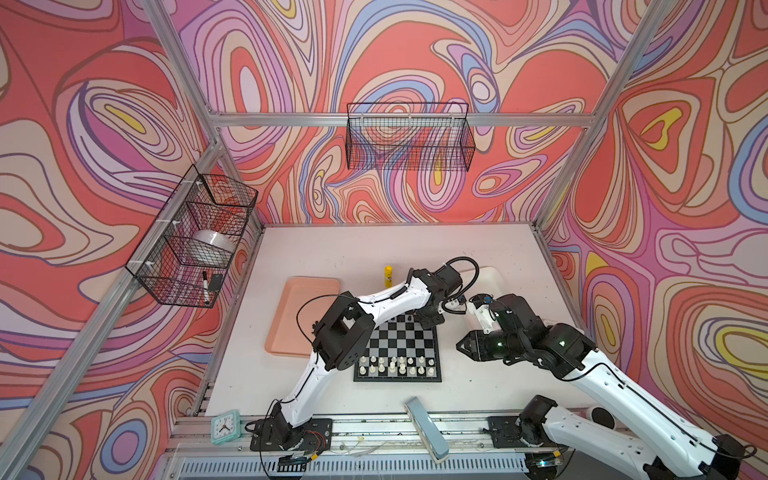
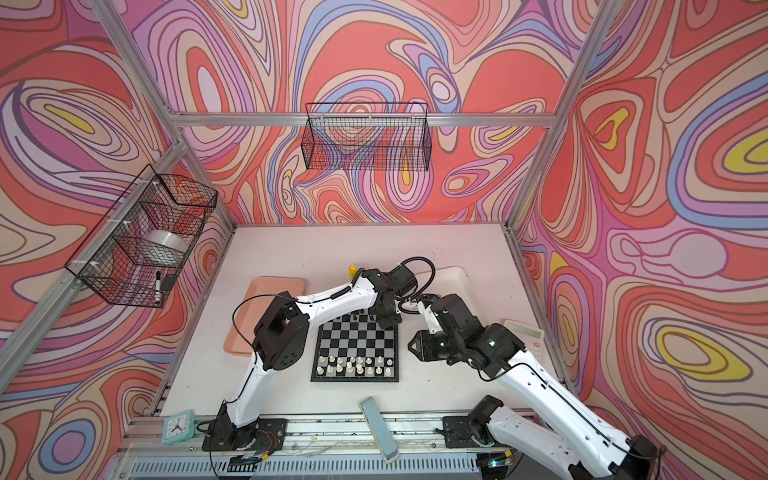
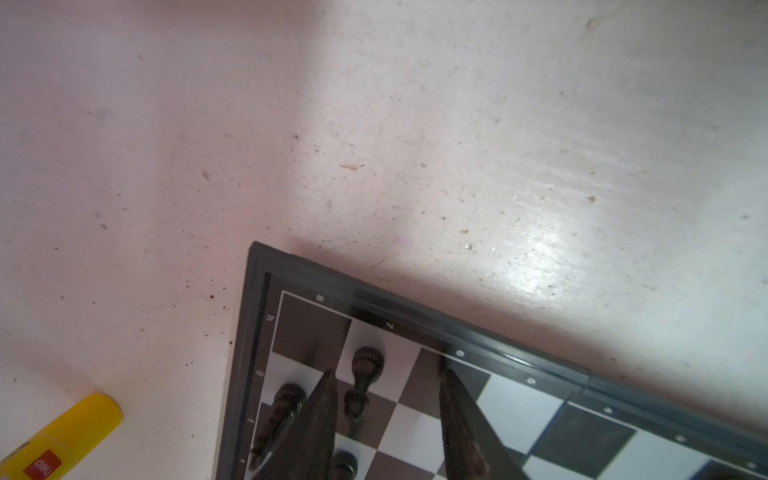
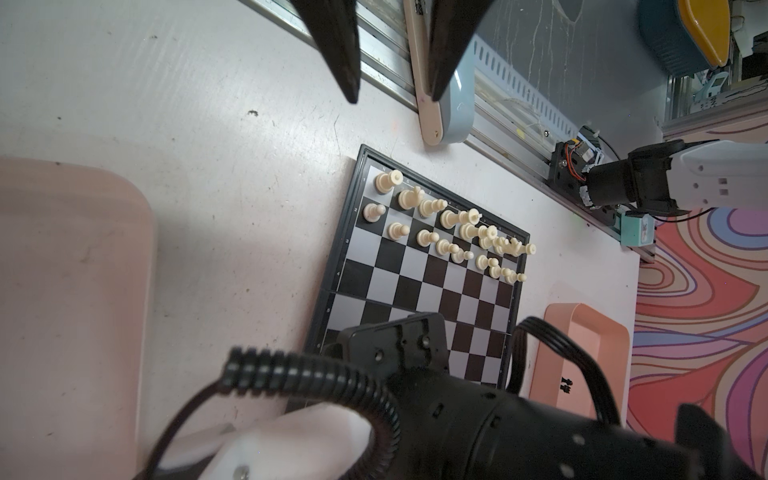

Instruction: Set up the chess pieces on the board

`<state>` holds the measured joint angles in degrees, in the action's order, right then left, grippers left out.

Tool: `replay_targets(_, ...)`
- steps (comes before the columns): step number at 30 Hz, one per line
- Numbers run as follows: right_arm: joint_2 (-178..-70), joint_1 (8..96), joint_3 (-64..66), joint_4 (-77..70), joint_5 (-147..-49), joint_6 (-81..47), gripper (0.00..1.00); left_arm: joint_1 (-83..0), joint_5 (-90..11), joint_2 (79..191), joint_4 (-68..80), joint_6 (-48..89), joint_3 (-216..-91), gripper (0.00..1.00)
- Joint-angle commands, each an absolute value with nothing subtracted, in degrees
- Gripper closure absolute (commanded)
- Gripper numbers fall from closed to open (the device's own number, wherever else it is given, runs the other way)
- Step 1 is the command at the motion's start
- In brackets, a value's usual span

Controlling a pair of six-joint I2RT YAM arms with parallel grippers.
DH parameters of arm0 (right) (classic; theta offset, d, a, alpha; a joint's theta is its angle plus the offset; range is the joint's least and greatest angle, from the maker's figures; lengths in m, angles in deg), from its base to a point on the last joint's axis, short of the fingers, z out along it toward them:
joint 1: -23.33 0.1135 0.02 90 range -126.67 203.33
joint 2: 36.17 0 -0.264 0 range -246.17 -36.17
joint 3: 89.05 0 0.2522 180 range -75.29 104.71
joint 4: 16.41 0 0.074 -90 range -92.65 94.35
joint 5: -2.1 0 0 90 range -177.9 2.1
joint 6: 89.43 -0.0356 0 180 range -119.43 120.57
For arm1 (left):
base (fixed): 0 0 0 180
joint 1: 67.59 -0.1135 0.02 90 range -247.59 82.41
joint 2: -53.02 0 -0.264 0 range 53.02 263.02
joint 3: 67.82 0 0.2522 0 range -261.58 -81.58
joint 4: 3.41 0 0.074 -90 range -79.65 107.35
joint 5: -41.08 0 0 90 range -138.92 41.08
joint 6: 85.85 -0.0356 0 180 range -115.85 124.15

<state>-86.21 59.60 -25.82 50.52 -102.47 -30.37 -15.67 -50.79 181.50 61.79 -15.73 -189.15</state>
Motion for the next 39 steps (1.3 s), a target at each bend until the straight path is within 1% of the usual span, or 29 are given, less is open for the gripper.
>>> replay_targets(1, -86.3, 59.2, -26.6, 49.7, -102.2, -29.9, 0.71, -15.3, -50.1, 180.5, 63.7, -16.0, -190.1, 0.58)
replay_targets(12, -85.5, 59.3, -24.7, 50.1, -102.2, -29.9, 0.71, -15.3, -50.2, 180.2, 65.5, -16.3, -194.5, 0.57)
replay_targets(24, -87.5, 59.2, -11.5, 52.6, -104.1, -27.9, 0.71, -15.2, -50.5, 178.5, 67.1, -17.1, -196.7, 0.56)
replay_targets(28, -86.5, 59.2, -8.4, 53.2, -104.3, -27.7, 0.71, -15.3, -50.2, 177.5, 68.7, -17.4, -198.3, 0.56)
replay_targets(33, -86.8, 59.2, -6.0, 54.1, -104.1, -27.4, 0.71, -16.3, -51.1, 174.0, 69.0, -18.5, -195.6, 0.53)
replay_targets(36, -87.0, 59.2, -5.8, 54.2, -104.0, -27.2, 0.71, -18.7, -50.1, 170.4, 68.6, -18.2, -191.9, 0.50)
replay_targets(39, -87.0, 59.2, -6.2, 53.7, -103.6, -27.0, 0.71, -21.9, -49.9, 166.8, 69.0, -18.4, -188.4, 0.49)
